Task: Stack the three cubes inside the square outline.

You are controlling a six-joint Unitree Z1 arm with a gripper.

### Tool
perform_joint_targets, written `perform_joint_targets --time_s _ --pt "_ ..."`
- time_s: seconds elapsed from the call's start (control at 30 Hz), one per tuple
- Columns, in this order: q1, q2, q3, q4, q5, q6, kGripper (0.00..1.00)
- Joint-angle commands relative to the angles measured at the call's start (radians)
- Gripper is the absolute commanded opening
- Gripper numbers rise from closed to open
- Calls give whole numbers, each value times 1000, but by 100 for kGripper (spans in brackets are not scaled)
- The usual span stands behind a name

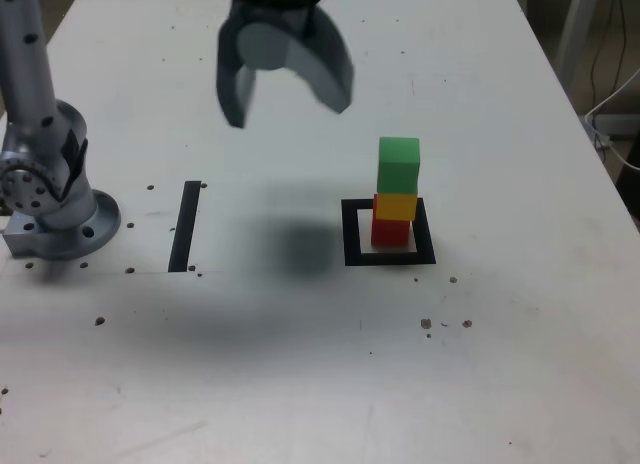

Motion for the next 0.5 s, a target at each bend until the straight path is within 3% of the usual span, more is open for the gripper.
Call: perform_joint_targets --time_s 0.0,0.27,0.47 --pt "2 -22 78 -38 6 -1 99" --pt "6 -86 339 -223 16 1 99" --pt "7 -134 472 -308 6 -3 99"
